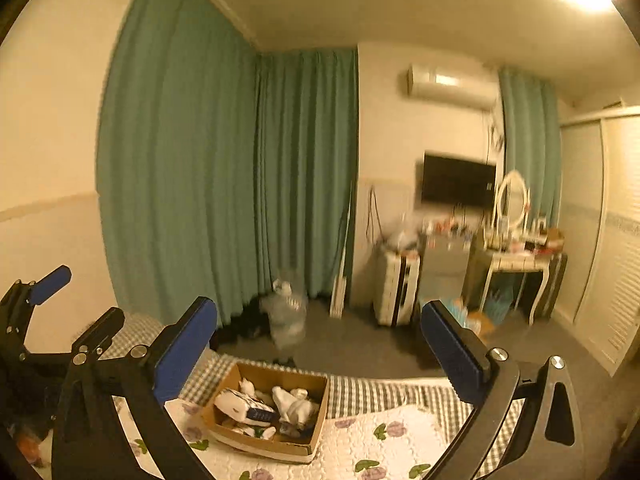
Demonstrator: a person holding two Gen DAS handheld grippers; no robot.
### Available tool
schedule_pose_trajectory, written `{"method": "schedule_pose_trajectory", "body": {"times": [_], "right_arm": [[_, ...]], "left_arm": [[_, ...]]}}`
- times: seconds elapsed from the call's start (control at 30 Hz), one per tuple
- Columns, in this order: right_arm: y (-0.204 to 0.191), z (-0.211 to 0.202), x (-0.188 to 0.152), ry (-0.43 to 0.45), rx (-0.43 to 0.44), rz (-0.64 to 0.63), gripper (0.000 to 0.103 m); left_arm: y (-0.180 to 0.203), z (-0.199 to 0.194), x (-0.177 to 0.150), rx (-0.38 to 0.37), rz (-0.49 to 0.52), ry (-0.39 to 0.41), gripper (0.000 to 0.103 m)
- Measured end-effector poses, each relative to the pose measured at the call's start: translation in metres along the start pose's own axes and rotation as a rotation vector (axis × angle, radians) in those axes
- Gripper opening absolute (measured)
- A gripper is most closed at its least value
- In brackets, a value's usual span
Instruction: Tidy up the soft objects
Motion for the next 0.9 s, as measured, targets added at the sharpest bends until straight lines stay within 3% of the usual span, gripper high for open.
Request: {"method": "schedule_pose_trajectory", "body": {"times": [0.2, 0.37, 0.53, 0.73, 0.9], "right_arm": [[-0.020, -0.067, -0.004, 0.099, -0.011, -0.016, 0.103], [-0.051, -0.071, -0.047, 0.103, 0.052, 0.007, 0.103], [-0.085, -0.031, -0.118, 0.044, 0.108, 0.036, 0.103], [-0.103, 0.051, -0.223, -0.103, 0.105, 0.063, 0.103], [-0.097, 0.077, -0.252, -0.137, 0.086, 0.070, 0.103]], "left_arm": [[-0.024, -0.046, -0.015, -0.042, -0.087, 0.018, 0.095], [-0.034, -0.046, -0.053, -0.006, -0.111, 0.007, 0.095], [-0.046, -0.032, -0.114, 0.059, -0.117, -0.026, 0.095], [-0.054, 0.014, -0.190, 0.076, -0.113, -0.156, 0.095], [-0.055, 0.028, -0.224, 0.068, -0.145, -0.249, 0.095]]}}
Point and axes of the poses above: each gripper's, at about its wrist camera, not at the fingertips, and z roughly the way its jaws point, y to its right, x to its top, the point moved 10 cm from there along z, roughly the way its jaws point, and after that the axes turned 11 degrees about -z, right-handed, at the moved point
